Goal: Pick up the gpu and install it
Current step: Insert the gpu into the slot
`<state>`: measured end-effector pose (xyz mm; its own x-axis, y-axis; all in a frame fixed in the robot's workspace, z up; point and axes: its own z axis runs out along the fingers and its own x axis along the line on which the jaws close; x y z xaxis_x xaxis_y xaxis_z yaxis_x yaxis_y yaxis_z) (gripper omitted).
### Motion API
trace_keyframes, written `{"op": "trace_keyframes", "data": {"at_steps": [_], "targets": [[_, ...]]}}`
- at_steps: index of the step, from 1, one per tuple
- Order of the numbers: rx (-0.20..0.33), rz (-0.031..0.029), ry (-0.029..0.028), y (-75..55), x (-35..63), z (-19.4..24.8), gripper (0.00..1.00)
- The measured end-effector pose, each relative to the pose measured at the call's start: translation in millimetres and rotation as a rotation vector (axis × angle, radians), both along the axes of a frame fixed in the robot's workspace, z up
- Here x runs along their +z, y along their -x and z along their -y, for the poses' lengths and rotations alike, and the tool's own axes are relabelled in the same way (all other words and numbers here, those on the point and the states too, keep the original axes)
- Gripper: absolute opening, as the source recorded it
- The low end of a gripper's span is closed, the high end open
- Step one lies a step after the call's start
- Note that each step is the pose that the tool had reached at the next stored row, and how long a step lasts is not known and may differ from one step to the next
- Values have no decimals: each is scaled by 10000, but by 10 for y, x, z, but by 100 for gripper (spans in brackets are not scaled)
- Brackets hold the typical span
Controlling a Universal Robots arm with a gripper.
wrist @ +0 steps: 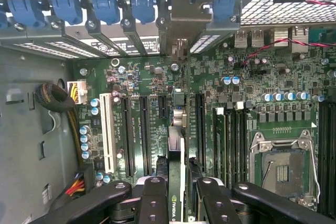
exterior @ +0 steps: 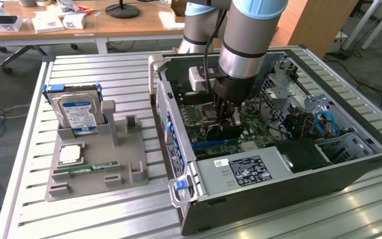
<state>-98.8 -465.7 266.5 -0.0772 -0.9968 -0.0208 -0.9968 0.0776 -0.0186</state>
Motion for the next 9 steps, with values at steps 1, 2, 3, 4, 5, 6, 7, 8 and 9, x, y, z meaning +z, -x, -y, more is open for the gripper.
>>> {"op": "trace_keyframes", "data": {"at_steps": [1,2,3,4,5,6,7,8,9], "targets": [[0,1,-1,0,-5,0,26],[0,-1,1,0,-6,0,26],[0,0,1,0,-7,0,26],[0,-1,0,0,-7,0,26],[0,0,1,0,-7,0,26],[0,0,0,0,-7,0,26],[0,2,-4,0,-13,-1,26],[0,2,-4,0,-17,0,26],[0,1,-1,0,-16,0,26]]}}
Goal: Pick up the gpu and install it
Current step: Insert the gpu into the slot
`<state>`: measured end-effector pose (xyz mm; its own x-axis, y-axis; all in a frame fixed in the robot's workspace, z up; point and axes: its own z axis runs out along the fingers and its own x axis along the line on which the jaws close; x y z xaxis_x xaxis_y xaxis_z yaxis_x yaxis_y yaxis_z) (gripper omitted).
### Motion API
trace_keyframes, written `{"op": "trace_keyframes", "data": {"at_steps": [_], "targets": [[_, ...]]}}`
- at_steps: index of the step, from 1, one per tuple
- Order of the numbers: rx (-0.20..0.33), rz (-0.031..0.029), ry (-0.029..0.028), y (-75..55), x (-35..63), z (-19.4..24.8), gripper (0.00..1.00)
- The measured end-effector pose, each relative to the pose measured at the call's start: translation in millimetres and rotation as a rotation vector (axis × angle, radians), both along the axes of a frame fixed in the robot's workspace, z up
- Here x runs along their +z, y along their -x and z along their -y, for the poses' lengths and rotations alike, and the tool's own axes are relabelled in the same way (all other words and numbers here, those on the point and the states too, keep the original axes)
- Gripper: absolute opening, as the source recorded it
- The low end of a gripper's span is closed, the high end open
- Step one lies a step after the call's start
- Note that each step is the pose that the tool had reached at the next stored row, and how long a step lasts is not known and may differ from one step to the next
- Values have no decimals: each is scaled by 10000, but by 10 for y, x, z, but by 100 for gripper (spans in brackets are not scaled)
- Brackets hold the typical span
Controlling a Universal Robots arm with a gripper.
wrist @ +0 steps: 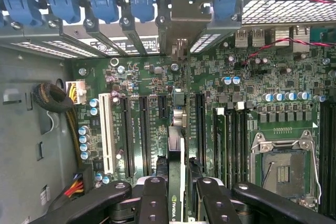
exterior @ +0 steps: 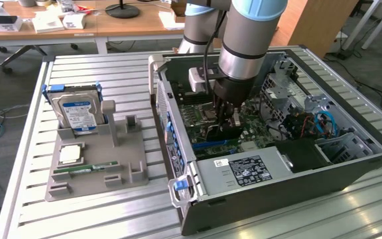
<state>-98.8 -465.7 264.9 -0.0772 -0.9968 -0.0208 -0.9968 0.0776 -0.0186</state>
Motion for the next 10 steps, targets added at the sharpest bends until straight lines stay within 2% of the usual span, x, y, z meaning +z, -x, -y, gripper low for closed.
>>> {"op": "trace_keyframes", "data": {"at_steps": [10], "targets": [[1,1,-5,13,-6,-1,26]]}}
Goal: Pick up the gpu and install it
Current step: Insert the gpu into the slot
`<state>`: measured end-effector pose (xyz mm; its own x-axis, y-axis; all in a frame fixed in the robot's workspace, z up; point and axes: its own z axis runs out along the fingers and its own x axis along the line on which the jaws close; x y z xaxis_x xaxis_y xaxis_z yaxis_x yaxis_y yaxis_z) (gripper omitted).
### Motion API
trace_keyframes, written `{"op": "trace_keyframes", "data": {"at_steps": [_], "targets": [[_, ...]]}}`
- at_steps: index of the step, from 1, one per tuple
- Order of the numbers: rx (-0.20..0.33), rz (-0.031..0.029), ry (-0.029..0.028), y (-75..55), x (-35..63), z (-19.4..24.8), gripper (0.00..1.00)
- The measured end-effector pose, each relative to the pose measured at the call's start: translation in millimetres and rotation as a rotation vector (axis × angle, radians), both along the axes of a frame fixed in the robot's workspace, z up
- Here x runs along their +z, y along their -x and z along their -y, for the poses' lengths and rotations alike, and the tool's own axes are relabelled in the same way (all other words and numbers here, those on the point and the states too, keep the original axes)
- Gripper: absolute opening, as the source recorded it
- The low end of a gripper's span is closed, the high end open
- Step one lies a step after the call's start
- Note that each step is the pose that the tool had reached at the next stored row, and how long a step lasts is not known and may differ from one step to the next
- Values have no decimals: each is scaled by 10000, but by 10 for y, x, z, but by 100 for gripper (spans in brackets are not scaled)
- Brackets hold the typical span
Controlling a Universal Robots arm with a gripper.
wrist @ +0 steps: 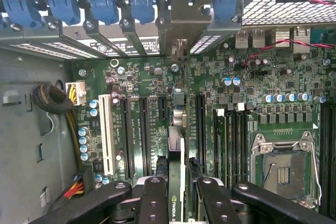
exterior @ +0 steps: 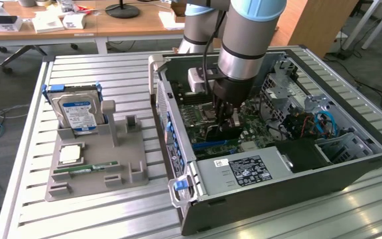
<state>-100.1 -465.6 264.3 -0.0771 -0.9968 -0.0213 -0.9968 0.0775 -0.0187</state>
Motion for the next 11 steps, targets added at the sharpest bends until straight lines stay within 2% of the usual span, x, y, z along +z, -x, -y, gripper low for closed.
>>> {"op": "trace_keyframes", "data": {"at_steps": [11], "targets": [[0,0,0,2,-1,-5,26]]}}
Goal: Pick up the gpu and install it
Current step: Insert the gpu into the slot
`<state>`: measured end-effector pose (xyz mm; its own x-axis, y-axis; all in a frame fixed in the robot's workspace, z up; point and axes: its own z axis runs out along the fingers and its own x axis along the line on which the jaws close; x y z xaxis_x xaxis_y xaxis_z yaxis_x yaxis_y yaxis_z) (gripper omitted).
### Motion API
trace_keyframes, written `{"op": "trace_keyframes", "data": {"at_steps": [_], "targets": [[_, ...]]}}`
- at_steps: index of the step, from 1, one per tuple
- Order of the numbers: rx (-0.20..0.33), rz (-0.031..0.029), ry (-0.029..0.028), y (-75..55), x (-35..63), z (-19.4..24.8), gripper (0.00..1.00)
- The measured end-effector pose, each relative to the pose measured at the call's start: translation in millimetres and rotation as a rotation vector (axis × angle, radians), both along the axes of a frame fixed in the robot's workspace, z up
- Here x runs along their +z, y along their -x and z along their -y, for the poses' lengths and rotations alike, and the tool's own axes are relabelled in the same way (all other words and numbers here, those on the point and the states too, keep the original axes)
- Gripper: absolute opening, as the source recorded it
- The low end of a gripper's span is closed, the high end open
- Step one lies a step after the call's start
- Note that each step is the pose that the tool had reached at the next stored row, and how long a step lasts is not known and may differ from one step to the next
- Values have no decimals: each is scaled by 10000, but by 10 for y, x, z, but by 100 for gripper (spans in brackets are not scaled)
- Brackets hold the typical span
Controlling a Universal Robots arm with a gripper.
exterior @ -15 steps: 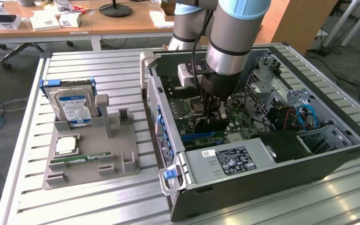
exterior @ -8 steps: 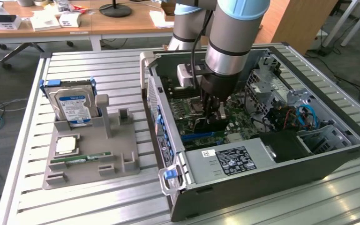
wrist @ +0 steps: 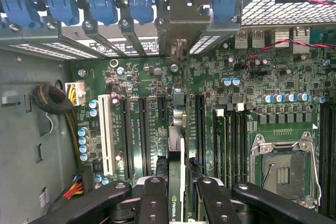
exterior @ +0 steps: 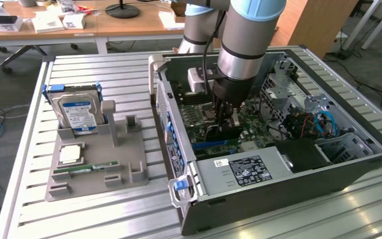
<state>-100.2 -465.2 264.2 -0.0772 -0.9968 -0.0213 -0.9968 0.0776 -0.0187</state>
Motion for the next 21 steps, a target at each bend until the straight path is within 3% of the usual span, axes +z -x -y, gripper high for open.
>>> {"op": "trace_keyframes", "data": {"at_steps": [6,11,21], "targets": [[0,0,8,0,-8,0,26],[0,0,79,1,-10,0,26],[-1,-14,79,0,-11,-1,26]]}}
